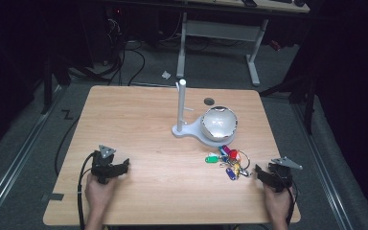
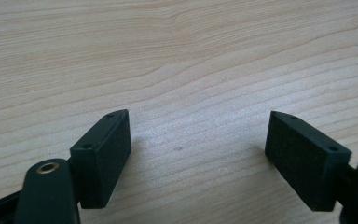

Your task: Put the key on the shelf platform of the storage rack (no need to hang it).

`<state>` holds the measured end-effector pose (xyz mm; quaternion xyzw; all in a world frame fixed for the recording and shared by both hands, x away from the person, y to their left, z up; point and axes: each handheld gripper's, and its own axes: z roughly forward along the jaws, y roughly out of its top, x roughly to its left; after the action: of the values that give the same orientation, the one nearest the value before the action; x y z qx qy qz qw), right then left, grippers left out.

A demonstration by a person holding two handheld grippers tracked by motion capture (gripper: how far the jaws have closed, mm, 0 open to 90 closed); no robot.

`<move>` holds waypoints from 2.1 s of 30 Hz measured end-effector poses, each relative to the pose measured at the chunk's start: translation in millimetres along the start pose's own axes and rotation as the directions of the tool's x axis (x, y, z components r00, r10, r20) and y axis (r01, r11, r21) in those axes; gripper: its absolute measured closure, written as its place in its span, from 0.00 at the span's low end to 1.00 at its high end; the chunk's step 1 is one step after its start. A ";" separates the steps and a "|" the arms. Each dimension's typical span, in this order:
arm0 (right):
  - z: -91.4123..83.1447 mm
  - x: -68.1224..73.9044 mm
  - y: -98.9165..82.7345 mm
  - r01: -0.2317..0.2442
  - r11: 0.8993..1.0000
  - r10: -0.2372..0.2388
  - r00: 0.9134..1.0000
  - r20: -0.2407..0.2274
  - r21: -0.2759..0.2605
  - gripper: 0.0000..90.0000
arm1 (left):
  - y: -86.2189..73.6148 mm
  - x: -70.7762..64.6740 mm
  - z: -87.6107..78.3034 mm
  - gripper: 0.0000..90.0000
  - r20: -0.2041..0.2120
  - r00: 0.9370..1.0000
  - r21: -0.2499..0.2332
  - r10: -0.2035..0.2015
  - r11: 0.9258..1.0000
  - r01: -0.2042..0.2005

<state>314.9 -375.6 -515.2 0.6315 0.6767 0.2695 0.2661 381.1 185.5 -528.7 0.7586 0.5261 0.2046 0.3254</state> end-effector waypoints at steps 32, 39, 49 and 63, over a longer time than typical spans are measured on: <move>0.5 0.2 0.5 -0.002 1.000 0.002 1.000 -0.002 0.007 0.41 | 0.0 0.0 0.0 0.25 0.000 1.000 0.000 -0.001 1.000 0.001; 0.9 0.4 0.9 0.010 1.000 -0.010 1.000 -0.014 0.005 0.42 | 0.0 0.0 -0.1 0.25 0.000 1.000 0.000 -0.001 1.000 0.001; -1.5 4.0 1.3 0.017 1.000 -0.017 0.999 -0.045 0.006 0.50 | 0.0 0.0 0.0 0.25 0.000 1.000 0.000 -0.001 1.000 0.001; -14.1 21.2 13.6 0.061 0.998 -0.064 0.991 -0.115 -0.028 0.50 | 0.0 0.0 -0.1 0.25 0.000 1.000 0.000 -0.001 1.000 0.001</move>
<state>313.4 -354.1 -496.0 0.5899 0.7071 0.3055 0.2422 381.1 185.5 -528.7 0.7582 0.5266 0.2044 0.3256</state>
